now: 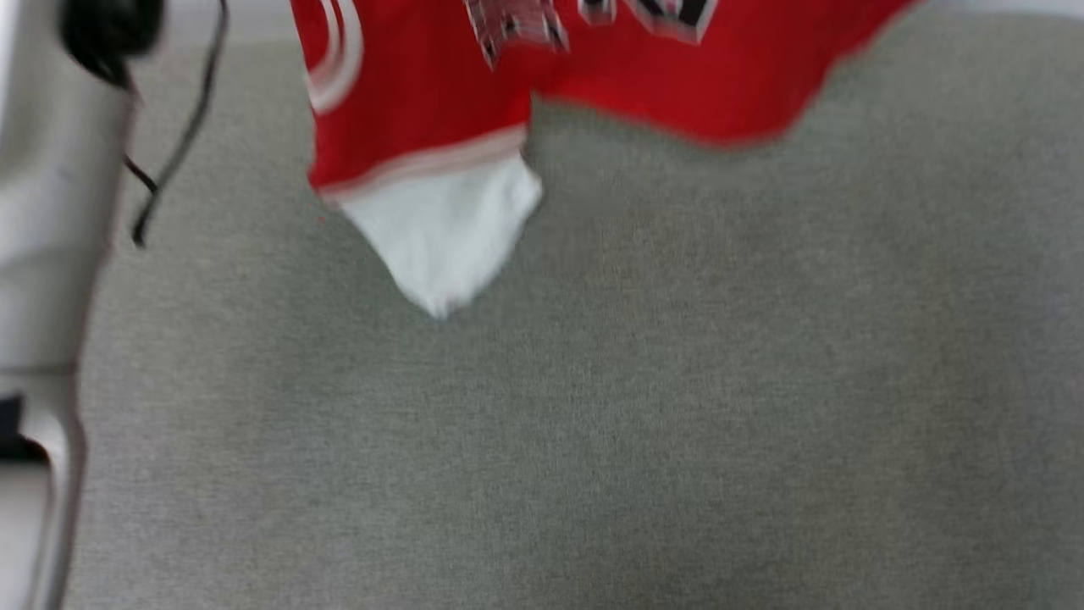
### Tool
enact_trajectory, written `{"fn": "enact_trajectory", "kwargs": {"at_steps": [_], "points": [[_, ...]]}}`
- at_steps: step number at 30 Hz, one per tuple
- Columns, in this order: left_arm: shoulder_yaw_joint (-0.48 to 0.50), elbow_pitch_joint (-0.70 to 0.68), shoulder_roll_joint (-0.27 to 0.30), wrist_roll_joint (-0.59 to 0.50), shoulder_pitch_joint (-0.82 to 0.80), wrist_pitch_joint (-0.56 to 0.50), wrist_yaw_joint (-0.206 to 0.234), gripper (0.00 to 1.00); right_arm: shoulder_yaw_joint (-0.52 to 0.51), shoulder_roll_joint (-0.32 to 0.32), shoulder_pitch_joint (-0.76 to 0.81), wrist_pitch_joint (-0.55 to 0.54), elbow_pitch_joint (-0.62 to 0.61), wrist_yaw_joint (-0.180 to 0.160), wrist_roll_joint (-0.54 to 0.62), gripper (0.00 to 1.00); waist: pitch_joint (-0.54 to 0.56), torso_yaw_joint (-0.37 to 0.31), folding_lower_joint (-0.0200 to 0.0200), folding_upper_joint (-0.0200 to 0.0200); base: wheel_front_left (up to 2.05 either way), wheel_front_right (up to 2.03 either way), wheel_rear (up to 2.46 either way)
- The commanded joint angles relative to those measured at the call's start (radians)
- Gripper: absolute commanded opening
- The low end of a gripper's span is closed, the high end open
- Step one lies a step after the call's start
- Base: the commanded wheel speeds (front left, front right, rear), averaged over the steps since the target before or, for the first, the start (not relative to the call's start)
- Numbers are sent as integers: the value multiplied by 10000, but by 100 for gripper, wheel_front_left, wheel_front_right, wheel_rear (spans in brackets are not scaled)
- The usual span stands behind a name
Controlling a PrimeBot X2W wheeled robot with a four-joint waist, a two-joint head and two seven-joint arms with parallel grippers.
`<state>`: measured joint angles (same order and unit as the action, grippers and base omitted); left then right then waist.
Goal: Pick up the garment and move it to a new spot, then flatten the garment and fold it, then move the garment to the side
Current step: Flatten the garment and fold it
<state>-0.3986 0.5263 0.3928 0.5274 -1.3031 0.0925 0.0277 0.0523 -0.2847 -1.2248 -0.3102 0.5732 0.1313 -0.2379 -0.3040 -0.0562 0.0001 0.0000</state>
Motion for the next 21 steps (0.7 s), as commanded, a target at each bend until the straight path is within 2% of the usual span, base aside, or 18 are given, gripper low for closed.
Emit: {"fn": "enact_trajectory", "kwargs": {"at_steps": [1,8,11,21], "points": [[86,113,116,-79,-506,8,-49,0,-73,-78,-474,48,-36,-10,95,0,-848,-131,-1,0,0,0,0],[289,468,547,-358,-2979,-201,-152,0,45,-365,-2708,215,-6,-13,155,0,-2462,-207,-1,0,0,0,0],[302,717,627,-402,-3546,-194,-231,0,222,-444,-3331,424,171,-15,149,0,-3005,-157,-1,0,0,0,0],[190,2045,273,-127,-3504,268,-633,0,1060,-284,-4145,1016,1571,-13,-98,0,-4035,125,-1,0,0,0,0]]}}
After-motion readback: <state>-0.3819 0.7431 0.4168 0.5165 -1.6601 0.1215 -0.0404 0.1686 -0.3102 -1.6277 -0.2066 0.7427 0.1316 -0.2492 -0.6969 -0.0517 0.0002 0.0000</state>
